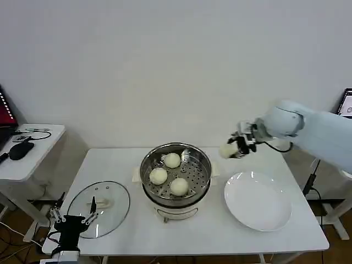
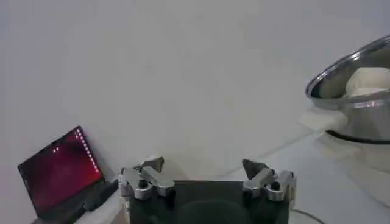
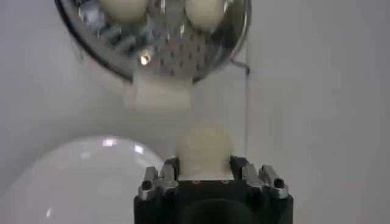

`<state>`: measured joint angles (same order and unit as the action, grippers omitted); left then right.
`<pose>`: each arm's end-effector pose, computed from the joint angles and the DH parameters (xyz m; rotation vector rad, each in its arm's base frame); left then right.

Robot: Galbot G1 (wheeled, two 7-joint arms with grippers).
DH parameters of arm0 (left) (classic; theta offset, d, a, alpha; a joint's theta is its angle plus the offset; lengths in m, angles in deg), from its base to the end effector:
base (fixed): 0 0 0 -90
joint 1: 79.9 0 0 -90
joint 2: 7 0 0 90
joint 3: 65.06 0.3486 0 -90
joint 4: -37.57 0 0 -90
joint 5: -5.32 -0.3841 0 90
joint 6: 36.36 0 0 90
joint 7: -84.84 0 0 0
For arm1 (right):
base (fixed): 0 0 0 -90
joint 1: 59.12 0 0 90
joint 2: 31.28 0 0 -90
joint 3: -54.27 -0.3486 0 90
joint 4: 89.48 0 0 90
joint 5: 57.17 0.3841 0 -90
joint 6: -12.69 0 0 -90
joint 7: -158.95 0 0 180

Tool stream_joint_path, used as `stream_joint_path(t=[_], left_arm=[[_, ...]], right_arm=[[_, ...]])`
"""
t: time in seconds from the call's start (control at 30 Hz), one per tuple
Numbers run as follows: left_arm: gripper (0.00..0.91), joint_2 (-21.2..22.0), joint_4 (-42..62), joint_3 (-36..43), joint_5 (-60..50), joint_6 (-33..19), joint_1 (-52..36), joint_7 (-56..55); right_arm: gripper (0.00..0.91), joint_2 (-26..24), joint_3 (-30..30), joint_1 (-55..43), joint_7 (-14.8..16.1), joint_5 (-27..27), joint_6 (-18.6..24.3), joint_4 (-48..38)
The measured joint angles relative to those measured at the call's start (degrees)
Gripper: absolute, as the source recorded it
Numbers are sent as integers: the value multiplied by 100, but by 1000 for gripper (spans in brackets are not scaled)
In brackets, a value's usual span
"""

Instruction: Take steamed baozi put them in steamer then cover it.

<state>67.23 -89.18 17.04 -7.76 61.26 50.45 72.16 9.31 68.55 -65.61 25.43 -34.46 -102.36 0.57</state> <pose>0.1658 0.0730 -0.2757 0.2722 -2.9108 -0.8218 0.5167 -0.0223 -0.0366 1.2683 -1.6692 1.5177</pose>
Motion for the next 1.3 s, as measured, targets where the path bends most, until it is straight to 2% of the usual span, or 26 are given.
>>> stream_joint_path(t=[0.3, 0.43, 0.8, 1.17, 1.23, 1.3], left_arm=[[907, 55, 18, -35, 5, -4, -23, -2], [907, 73, 32, -26, 5, -16, -19, -11], [907, 30, 96, -42, 12, -24, -67, -16], [907, 49, 98, -66, 15, -46, -29, -24], [907, 51, 87, -78, 15, -51, -11, -28], [907, 58, 73, -83, 15, -60, 9, -34]], right_arm=[[564, 926, 253, -78, -539, 936, -520, -128], [564, 1262, 353, 9, -691, 1151, -701, -288], [574, 1751, 392, 421, -914, 1279, -965, -761], [574, 1978, 371, 743, -949, 1171, -1033, -1011], [665, 1996, 366, 789, -938, 1141, -1033, -1050], [816, 2010, 366, 818, -922, 1106, -1037, -1073]])
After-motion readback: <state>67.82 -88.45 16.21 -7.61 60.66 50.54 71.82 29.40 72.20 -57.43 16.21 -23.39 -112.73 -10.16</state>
